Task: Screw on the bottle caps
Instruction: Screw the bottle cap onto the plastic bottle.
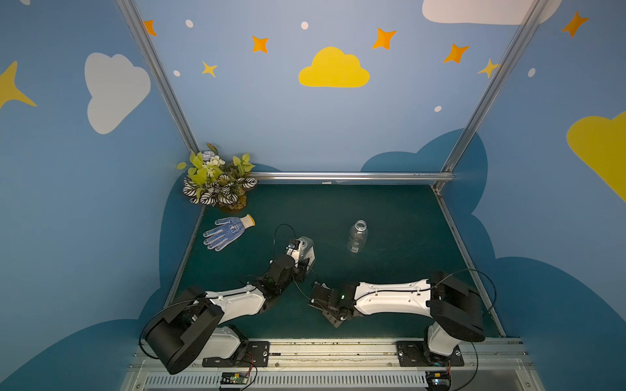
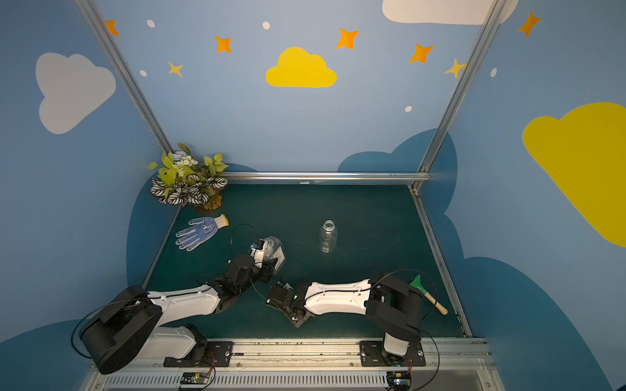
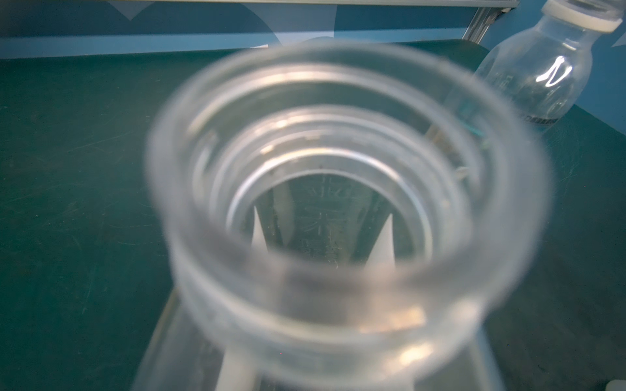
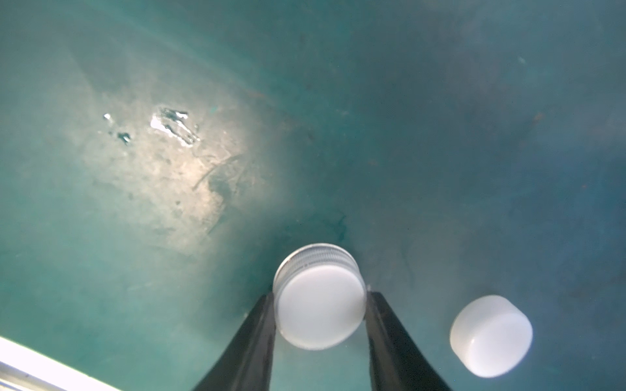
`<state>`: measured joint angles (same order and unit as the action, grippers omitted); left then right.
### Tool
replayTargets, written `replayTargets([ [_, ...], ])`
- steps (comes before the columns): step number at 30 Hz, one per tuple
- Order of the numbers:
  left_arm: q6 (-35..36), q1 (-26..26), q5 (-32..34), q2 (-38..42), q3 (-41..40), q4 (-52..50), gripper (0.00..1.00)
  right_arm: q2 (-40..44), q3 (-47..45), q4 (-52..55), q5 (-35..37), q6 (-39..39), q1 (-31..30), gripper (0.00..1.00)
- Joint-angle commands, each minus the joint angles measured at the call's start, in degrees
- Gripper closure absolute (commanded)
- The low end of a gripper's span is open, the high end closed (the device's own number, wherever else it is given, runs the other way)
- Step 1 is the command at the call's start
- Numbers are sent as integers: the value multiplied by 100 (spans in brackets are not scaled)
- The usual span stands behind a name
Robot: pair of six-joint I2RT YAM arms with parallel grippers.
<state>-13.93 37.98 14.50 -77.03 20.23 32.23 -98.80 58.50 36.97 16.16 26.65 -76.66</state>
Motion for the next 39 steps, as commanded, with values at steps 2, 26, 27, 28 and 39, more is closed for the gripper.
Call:
replayTargets([
  [2,46,-19,-261,-99,-179,-191,63,332,-125,207,27,90,61,60],
  [26,559,456,-782,-484,-187,487,61,1679,-529,232,-835,-202,684,46],
  [27,544,456,-710,-482,-183,457,61,1542,-500,185,-811,-201,650,45],
  [28,529,456,-632,-475,-179,416,61,1414,-460,149,-783,-197,598,44],
  [39,401,281,-404,-370,-173,183,61,535,-121,-50,-652,-284,410,43],
])
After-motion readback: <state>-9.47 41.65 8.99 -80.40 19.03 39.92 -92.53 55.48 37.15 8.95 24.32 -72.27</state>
